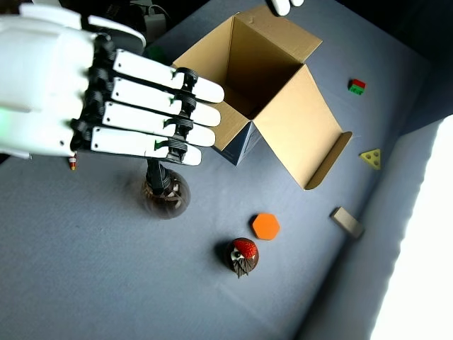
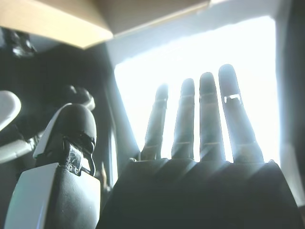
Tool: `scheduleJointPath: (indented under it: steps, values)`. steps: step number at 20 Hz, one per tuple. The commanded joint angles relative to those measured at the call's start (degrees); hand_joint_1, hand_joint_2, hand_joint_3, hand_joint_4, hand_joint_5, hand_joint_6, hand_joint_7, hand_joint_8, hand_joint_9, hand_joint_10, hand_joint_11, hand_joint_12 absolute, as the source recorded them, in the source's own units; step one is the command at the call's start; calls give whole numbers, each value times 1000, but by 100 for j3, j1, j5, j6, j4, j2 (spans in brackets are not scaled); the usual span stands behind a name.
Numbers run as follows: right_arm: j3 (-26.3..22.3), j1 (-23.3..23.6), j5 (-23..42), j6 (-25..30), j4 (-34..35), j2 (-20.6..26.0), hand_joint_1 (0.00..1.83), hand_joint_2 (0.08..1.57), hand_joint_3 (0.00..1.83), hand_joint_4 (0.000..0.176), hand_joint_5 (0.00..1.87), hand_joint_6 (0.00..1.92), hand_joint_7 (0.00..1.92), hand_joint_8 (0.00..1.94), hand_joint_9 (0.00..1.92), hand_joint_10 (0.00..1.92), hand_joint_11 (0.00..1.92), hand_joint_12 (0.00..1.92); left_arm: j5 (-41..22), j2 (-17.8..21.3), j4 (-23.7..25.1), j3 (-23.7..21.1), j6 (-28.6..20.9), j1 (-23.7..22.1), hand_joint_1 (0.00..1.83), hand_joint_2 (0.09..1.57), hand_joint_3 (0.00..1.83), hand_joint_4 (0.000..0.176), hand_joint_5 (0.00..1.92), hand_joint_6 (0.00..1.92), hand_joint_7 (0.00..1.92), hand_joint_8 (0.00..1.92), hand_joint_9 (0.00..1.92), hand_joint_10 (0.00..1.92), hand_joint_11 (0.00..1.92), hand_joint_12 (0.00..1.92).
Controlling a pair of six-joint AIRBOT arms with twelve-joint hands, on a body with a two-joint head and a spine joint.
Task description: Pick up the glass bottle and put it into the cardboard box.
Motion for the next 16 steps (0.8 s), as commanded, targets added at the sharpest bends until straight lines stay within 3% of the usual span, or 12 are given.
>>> scheduleJointPath:
  steps: [1,3,9,11,12,15,16]
  values:
    - [116,-30,837,931,-807,94,832,1009,0,0,85,4,159,0,148,53,0,467,-167,-20,522,-54,-9,-123,52,1211,0,60,148,9,135,2,136,112,0,875]
    - [306,-117,1009,1999,-1667,161,905,1014,0,0,76,2,144,0,139,31,0,301,-464,-68,504,-180,-27,-226,55,1209,0,60,137,4,141,4,141,111,0,880]
    - [1034,-294,1694,4247,-3161,239,1005,1003,0,0,83,4,155,3,145,28,0,281,-1317,-240,290,-440,60,-868,90,1205,0,60,127,5,129,0,132,88,0,815]
    - [1390,-325,1932,5330,-3732,214,1011,1001,0,0,84,4,156,4,147,29,0,283,-1541,-251,229,-601,84,-1022,115,1199,0,59,133,7,130,1,132,85,0,804]
    - [1702,-371,2371,5920,-4119,200,1025,997,0,0,85,5,166,7,152,30,0,283,-1740,-256,105,-771,95,-1108,162,1191,0,52,154,13,150,5,141,83,0,724]
    - [2023,-518,2843,6099,-4320,198,1033,991,0,0,48,1,153,1,150,19,0,258,-2105,-289,-102,-1027,96,-1208,90,1228,5,52,96,0,106,0,116,51,0,556]
    - [2184,-591,3074,6186,-4426,175,1032,992,0,0,72,12,152,1,150,18,0,245,-2279,-298,-160,-1127,95,-1261,63,1240,4,44,71,2,94,0,107,37,0,456]
